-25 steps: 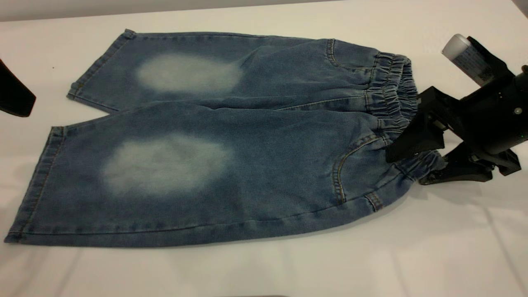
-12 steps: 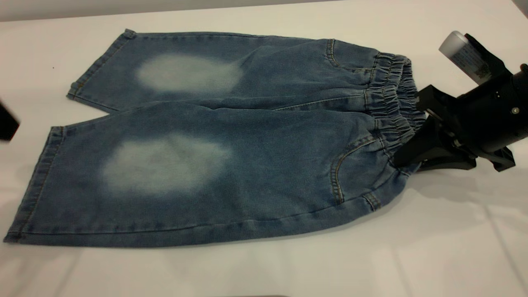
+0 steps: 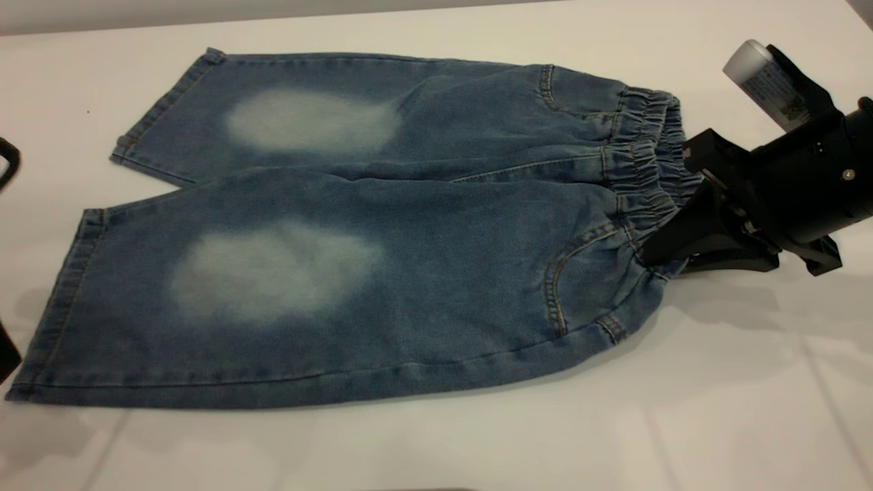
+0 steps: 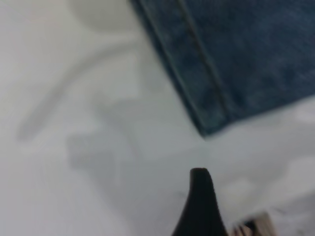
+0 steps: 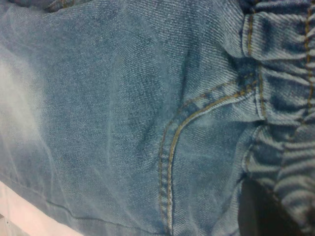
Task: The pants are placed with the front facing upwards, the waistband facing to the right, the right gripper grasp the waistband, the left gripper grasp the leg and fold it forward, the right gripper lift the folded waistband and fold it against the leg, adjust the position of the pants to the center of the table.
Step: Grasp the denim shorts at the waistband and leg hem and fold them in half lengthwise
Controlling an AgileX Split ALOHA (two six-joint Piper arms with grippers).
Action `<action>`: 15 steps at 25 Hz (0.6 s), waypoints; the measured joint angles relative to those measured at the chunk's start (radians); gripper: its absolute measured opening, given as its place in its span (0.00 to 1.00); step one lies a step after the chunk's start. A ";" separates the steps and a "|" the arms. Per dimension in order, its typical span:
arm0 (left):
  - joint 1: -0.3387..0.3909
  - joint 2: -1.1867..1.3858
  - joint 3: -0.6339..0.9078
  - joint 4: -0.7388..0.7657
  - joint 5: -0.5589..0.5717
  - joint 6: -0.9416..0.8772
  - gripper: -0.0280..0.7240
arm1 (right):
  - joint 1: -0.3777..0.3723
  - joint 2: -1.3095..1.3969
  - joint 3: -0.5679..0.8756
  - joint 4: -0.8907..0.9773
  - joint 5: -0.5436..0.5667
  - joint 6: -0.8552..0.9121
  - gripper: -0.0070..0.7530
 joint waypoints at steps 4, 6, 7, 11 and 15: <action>0.000 0.092 -0.001 0.014 -0.094 0.000 0.71 | 0.000 0.000 0.000 0.000 0.000 -0.001 0.06; -0.010 0.133 -0.001 0.015 -0.119 0.000 0.71 | 0.000 0.000 0.000 0.000 0.000 -0.001 0.06; -0.022 0.152 -0.001 0.015 -0.133 0.000 0.71 | 0.000 0.000 0.000 0.000 0.000 -0.001 0.06; -0.085 0.221 -0.001 0.018 -0.223 0.000 0.71 | 0.000 0.000 0.000 0.000 0.000 -0.001 0.06; -0.115 0.243 -0.001 0.020 -0.297 0.000 0.71 | 0.000 0.000 0.000 0.000 0.000 -0.001 0.06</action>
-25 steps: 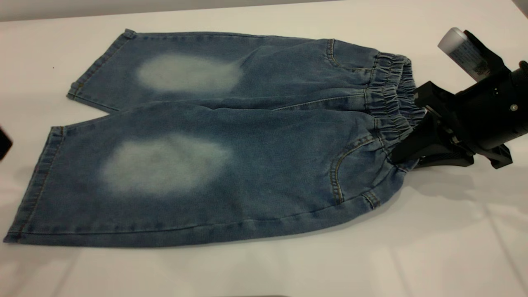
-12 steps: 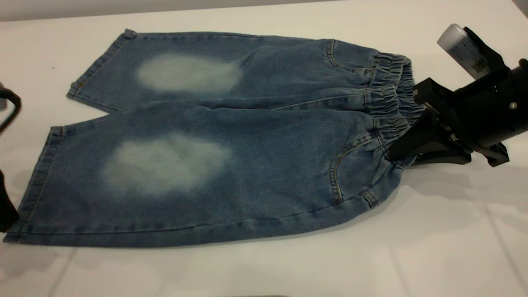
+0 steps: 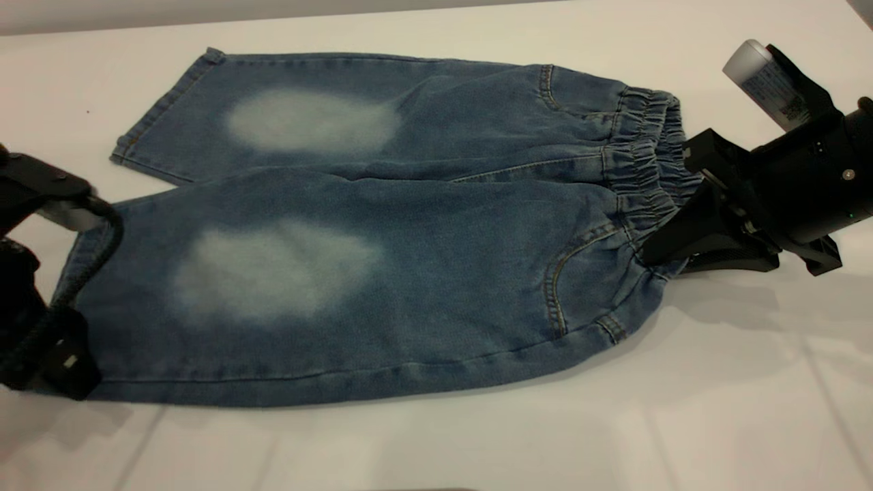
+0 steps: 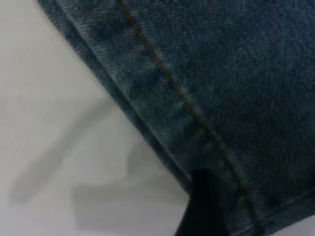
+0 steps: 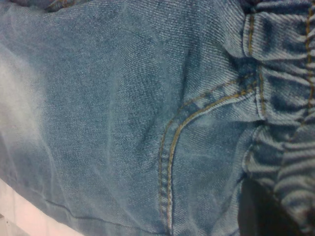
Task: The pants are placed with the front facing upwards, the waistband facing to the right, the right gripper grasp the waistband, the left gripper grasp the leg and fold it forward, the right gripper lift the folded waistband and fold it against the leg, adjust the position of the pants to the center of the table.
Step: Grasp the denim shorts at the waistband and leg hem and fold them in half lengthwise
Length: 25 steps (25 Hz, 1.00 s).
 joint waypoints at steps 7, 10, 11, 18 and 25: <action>-0.001 0.018 -0.002 0.001 -0.011 0.025 0.69 | 0.000 0.000 0.000 0.000 0.001 -0.001 0.07; -0.001 0.029 -0.006 0.001 -0.016 0.027 0.55 | 0.000 0.000 0.000 0.000 0.001 -0.001 0.07; -0.001 0.032 -0.009 0.001 -0.018 0.027 0.48 | 0.000 0.000 0.000 0.000 0.003 -0.001 0.07; -0.001 0.024 -0.012 0.004 -0.025 0.030 0.09 | 0.000 0.000 -0.001 -0.021 0.042 0.003 0.07; -0.001 -0.072 -0.005 0.005 0.147 0.030 0.09 | -0.012 -0.087 0.052 -0.107 0.046 0.069 0.07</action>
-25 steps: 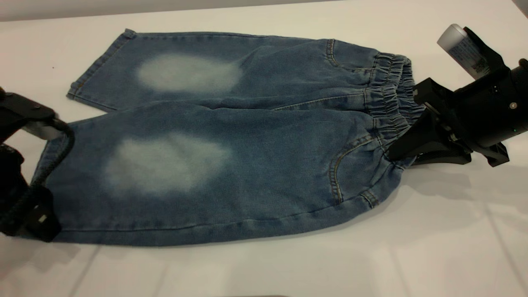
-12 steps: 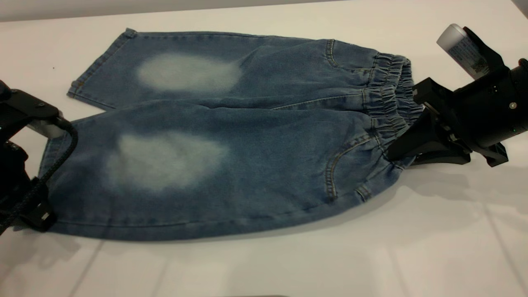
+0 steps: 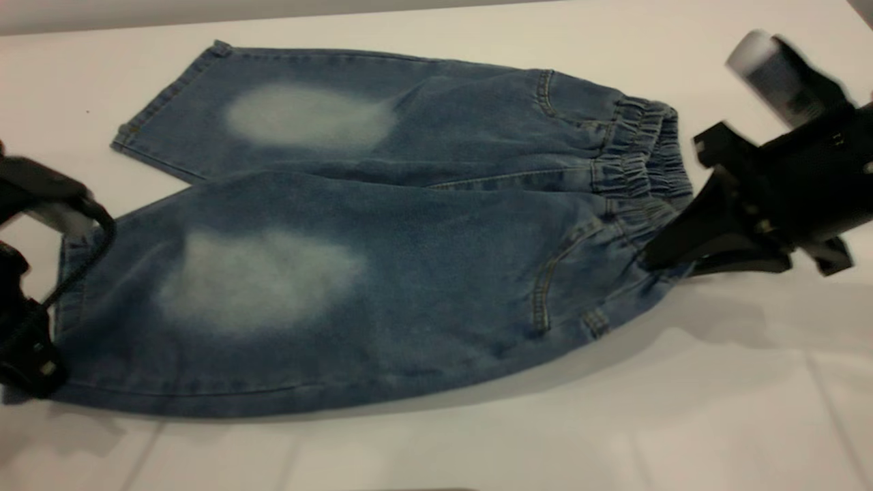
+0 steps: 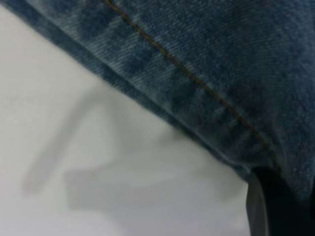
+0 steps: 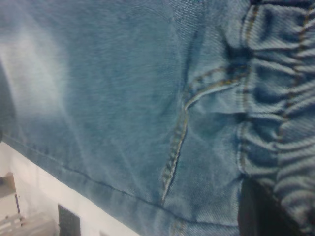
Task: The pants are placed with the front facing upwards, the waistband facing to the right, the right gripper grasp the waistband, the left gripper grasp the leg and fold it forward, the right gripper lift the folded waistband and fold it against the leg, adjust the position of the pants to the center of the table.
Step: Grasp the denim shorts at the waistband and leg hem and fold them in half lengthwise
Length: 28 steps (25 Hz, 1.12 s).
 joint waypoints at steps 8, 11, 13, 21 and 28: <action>0.000 -0.323 0.005 0.000 0.196 -0.001 0.09 | -0.026 -0.219 0.221 -0.014 0.002 0.014 0.07; 0.000 -0.468 0.008 0.002 0.262 -0.001 0.09 | -0.026 -0.245 0.302 -0.015 0.002 0.036 0.07; 0.000 -0.543 0.010 0.013 0.264 -0.005 0.09 | -0.026 -0.249 0.329 -0.006 0.012 0.050 0.07; 0.000 -0.478 -0.089 0.097 0.140 -0.099 0.09 | -0.026 -0.253 0.324 0.166 0.129 0.137 0.07; 0.000 -0.197 -0.321 0.107 0.089 -0.101 0.09 | -0.026 -0.253 0.178 0.175 0.141 0.353 0.07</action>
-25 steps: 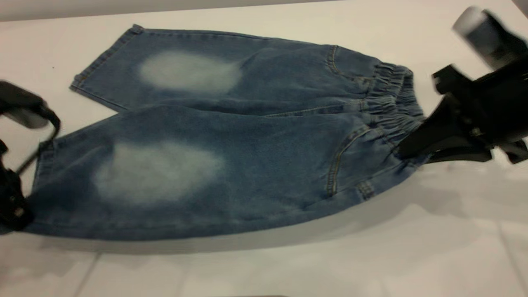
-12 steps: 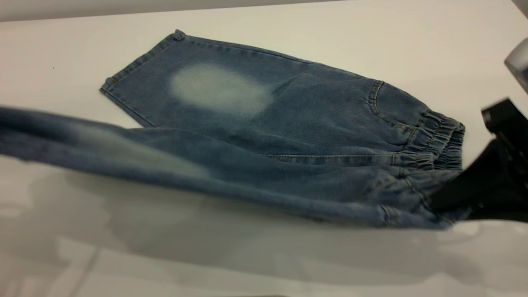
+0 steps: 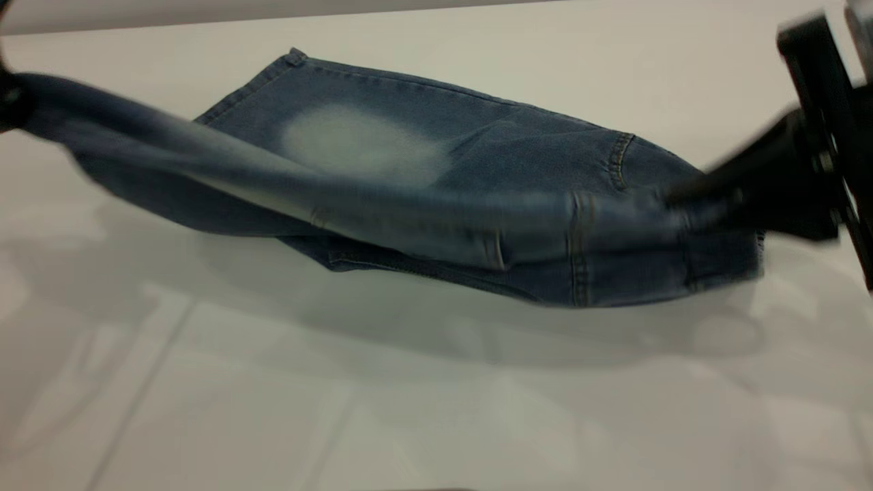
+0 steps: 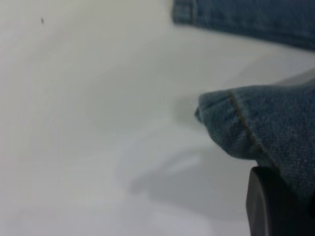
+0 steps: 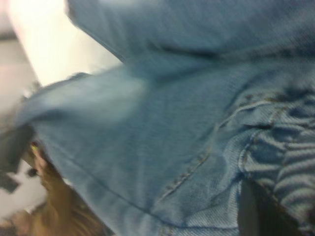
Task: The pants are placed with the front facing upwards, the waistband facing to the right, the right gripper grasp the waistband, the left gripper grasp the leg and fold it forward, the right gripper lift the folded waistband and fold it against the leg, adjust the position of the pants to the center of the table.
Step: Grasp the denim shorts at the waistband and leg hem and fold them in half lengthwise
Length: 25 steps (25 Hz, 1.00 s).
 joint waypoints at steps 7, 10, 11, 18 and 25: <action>-0.043 0.235 -0.257 0.007 0.001 0.000 0.09 | 0.000 0.001 -0.170 -0.002 -0.085 0.133 0.07; -0.081 0.320 -0.363 0.007 0.001 0.000 0.09 | 0.000 0.006 -0.210 -0.002 -0.171 0.168 0.07; -0.092 0.349 -0.399 0.007 0.001 0.000 0.09 | 0.000 0.009 -0.218 -0.002 -0.198 0.178 0.07; -0.130 0.519 -0.568 -0.022 0.002 -0.054 0.09 | 0.000 0.011 -0.227 -0.001 -0.378 0.221 0.08; -0.143 0.565 -0.631 -0.024 0.001 -0.148 0.12 | 0.000 0.011 -0.227 0.002 -0.420 0.315 0.08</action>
